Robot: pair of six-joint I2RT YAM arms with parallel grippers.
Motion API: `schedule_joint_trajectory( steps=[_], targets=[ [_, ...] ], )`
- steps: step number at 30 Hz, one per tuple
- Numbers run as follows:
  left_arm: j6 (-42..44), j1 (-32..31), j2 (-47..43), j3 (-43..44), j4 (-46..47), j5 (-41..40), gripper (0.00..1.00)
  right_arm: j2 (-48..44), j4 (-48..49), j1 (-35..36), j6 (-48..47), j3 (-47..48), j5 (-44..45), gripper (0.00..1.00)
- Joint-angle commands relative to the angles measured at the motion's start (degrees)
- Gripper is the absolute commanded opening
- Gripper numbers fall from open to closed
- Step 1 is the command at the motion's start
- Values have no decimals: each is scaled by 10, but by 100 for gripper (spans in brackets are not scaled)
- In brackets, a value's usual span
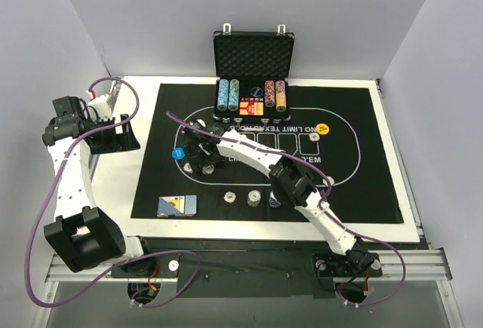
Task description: Distribute texas hold em gaming equipment
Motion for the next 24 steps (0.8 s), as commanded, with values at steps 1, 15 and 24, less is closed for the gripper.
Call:
schedule_joint_trajectory(
  steps=[1, 15, 24],
  targets=[
    [7, 5, -8, 17, -8, 15, 96, -94, -17, -9, -14, -22, 24, 69],
    [8, 5, -17, 19, -10, 16, 96, -374, 4, -23, -18, -398, 42, 75],
    [3, 5, -15, 17, -8, 19, 96, -420, 46, -21, -16, -531, 36, 76]
  ],
)
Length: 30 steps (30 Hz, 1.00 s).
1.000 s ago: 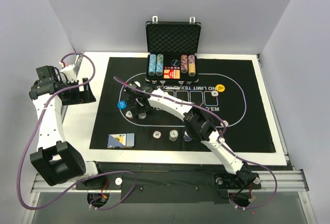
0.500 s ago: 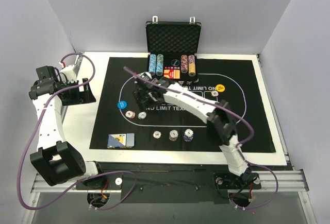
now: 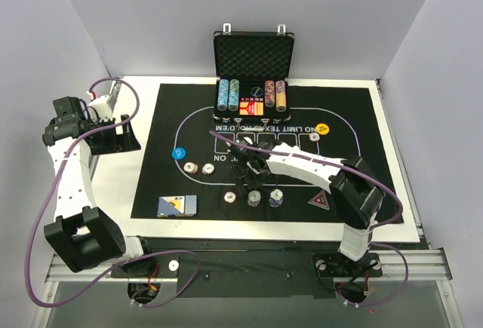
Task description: Distribute texas hold em gaming equipment
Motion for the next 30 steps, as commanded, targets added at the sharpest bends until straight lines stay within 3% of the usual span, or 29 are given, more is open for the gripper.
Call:
schedule_joint_trajectory(
  steps=[1, 16, 30],
  targets=[
    [3, 5, -14, 17, 1, 14, 96, -24, 12, 4, -4, -10, 1, 76],
    [2, 4, -10, 20, 1, 10, 96, -13, 23, 19, -4, -46, -37, 71],
    [2, 5, -16, 20, 0, 7, 96, -21, 23, 25, -1, -51, -31, 43]
  ],
)
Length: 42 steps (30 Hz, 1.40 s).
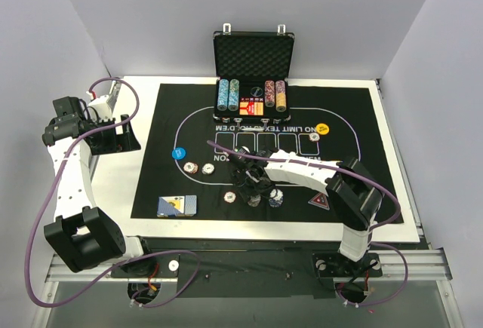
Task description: Distribute texas hold em gaming equipment
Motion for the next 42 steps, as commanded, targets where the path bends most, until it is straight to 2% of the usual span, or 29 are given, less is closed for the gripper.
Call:
schedule_joint_trajectory(
  steps=[1, 10, 17, 24, 29, 36, 42],
  targets=[
    [4, 5, -16, 20, -1, 7, 96, -22, -14, 3, -2, 3, 4, 41],
    [5, 5, -16, 19, -2, 6, 96, -50, -31, 0, -2, 22, 35, 26],
    [5, 4, -17, 17, -2, 6, 96, -70, -36, -34, 5, 44, 36, 22],
    [5, 5, -16, 18, -2, 7, 96, -63, -46, -147, 31, 96, 66, 21],
    [6, 4, -17, 16, -2, 8, 96, -9, -64, -271, 74, 147, 82, 21],
    [11, 4, -18, 11, -2, 8, 96, 55, -84, -409, 113, 196, 152, 20],
    [14, 5, -14, 12, -2, 16, 96, 106, -99, -479, 141, 244, 183, 20]
  ],
)
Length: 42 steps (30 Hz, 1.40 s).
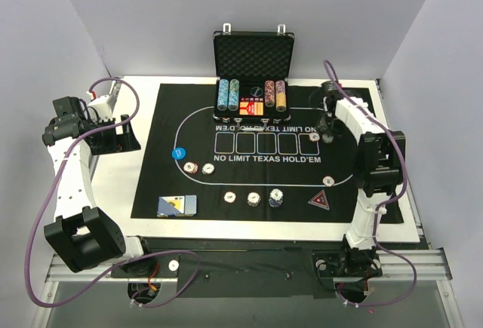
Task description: Distribute texas hold em gaming equipment
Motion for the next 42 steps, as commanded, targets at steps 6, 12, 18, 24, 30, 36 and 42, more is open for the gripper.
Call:
schedule_joint_trajectory(
  steps=[6, 12, 18, 24, 30, 36, 42],
  targets=[
    [13, 5, -4, 16, -1, 17, 96, 76, -50, -49, 37, 100, 67, 23],
    [12, 5, 1, 21, -1, 22, 96, 139, -59, -58, 44, 126, 58, 25],
    [10, 4, 0, 18, 0, 21, 96, 145, -61, -65, 39, 134, 45, 27],
    [6, 4, -3, 14, 5, 21, 96, 137, -72, -65, 45, 134, 28, 50],
    [7, 5, -7, 16, 4, 22, 96, 86, -66, -62, 45, 109, 16, 60],
    [5, 4, -13, 18, 0, 24, 96, -33, -43, -17, 55, 47, 21, 61],
    [4, 4, -24, 20, -4, 25, 96, -154, -19, 129, 22, -26, -10, 64]
  ],
)
